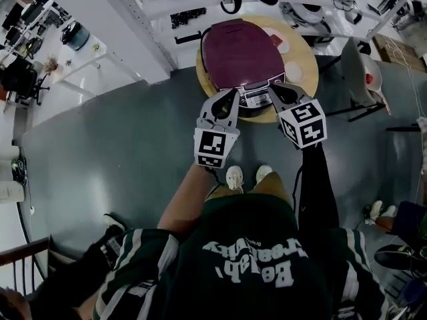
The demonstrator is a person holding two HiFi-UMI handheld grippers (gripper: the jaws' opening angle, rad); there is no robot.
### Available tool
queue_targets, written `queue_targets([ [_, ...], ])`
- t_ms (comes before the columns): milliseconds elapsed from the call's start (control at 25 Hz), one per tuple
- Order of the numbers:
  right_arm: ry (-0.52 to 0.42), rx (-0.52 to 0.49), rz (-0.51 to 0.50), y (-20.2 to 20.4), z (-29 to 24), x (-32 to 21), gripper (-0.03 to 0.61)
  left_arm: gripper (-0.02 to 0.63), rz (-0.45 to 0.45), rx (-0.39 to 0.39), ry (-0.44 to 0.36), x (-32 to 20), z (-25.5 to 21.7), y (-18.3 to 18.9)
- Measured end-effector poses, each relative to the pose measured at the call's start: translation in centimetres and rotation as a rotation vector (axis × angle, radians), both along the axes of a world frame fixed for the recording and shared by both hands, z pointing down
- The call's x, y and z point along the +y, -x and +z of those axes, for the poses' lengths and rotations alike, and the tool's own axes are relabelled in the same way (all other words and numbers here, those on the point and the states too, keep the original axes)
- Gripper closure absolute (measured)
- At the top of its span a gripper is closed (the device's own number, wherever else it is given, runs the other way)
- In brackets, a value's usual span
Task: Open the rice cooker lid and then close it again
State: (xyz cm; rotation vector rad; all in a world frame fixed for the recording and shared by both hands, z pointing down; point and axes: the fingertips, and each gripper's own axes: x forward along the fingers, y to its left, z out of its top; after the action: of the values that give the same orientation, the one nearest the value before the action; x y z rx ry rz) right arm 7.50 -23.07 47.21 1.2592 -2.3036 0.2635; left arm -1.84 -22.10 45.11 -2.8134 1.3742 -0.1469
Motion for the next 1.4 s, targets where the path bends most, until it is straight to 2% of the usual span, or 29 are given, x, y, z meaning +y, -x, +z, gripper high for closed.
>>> queue_targets([
  [120,0.052,0.047,-0.013,0.1,1.4,-1.0,0.574,0.614,-0.007,0.003,0.015,-0.7,0.6,0.1],
  [560,0.209,0.118,-0.103,1.6,5.5,-3.4,0.574,0.614,-0.08,-0.002,0.022,-2.9,1.0,1.3],
  [760,0.264,0.075,-0.077,1.4,5.8,-3.6,0.574,0.614,-0.096,0.004,0.021,-3.7,0.7,1.6],
  [1040,0.253,0.138,-0.087,1.7,6.4,-3.0,0.574,0.614,-0.117,0.033,0.01,-3.9,0.1,2.4],
  [1400,0.275,0.097,-0.087,1.5,6.4,-3.1,0.574,0.614,-0.156,0.048,0.012,-4.6,0.2,3.9],
])
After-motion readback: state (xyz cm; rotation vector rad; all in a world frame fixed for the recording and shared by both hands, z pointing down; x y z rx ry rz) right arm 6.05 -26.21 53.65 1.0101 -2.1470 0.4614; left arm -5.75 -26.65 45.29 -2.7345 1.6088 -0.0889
